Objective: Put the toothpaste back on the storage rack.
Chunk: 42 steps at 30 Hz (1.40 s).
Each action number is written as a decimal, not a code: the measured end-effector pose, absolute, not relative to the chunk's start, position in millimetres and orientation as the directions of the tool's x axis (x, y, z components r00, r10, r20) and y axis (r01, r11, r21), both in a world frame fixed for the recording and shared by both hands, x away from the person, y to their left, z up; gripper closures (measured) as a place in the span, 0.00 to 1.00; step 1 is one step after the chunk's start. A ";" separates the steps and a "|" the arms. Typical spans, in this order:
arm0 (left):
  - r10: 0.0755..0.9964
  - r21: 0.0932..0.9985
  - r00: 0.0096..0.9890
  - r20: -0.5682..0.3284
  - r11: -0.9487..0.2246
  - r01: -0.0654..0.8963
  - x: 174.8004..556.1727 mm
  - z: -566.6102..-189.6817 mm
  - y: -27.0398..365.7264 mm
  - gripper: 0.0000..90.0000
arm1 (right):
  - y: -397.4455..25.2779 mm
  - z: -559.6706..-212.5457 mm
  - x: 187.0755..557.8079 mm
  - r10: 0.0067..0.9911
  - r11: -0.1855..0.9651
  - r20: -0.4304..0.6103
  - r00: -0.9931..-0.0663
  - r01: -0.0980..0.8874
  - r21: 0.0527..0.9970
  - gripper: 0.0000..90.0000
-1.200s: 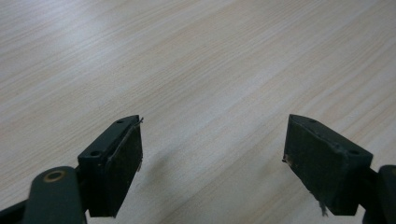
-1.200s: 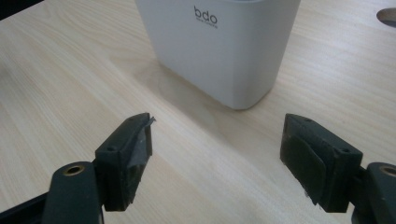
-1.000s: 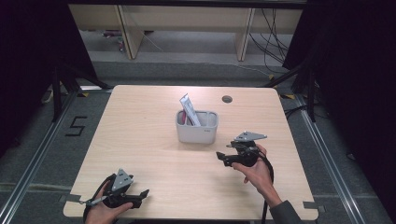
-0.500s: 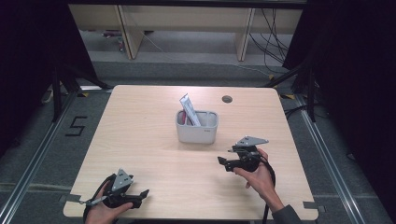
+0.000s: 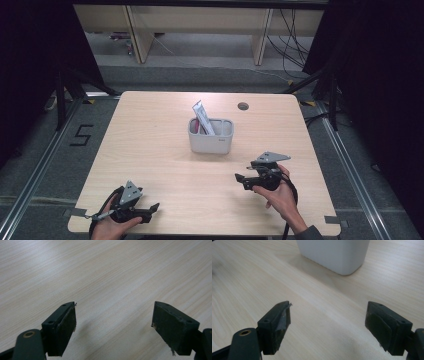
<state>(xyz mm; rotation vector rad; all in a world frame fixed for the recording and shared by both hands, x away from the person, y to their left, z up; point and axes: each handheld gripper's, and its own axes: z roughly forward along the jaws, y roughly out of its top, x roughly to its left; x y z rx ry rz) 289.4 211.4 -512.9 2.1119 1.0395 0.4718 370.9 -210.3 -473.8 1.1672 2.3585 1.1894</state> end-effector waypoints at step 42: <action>0.791 0.736 0.612 0.018 -0.425 0.527 289.2 -512.8 211.2 0.21 | -240.1 -493.7 331.7 0.760 0.342 0.159 -0.630 0.596 0.726 0.19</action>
